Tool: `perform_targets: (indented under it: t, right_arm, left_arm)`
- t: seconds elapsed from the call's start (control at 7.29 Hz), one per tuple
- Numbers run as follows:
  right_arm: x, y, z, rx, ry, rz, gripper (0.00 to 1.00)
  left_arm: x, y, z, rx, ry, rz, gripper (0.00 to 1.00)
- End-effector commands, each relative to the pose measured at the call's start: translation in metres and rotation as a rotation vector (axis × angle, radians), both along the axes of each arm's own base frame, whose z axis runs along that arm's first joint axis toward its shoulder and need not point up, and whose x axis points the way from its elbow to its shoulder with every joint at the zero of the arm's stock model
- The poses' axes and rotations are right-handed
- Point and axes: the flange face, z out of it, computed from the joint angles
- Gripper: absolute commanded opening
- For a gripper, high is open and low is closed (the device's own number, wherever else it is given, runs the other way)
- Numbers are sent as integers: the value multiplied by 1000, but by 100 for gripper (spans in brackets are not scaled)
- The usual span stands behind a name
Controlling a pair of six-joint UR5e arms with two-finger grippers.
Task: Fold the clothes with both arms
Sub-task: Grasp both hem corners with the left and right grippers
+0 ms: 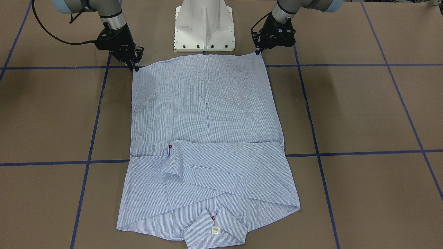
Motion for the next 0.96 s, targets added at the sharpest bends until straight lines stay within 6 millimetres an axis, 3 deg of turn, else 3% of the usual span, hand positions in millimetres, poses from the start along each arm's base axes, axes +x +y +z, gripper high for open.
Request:
perform_targets:
  t: [0.0, 0.14, 0.41, 0.69, 0.82]
  right_arm:
    - [-4, 2, -2, 1, -1, -4, 17]
    - [-6, 2, -5, 2, -8, -5, 0]
    - [3, -5, -29, 4, -55, 2, 0]
    - [60, -44, -84, -104, -95, -15, 0]
    - [92, -47, -115, -165, -141, -71, 0]
  left_arm:
    - [0, 0, 0, 0, 0, 1, 0]
    - [0, 0, 0, 0, 0, -1, 0]
    - [-4, 1, -7, 0, 14, 4, 0]
    - [-24, 6, -33, -11, 55, 41, 0]
    - [-42, 14, -58, -34, 95, 114, 0]
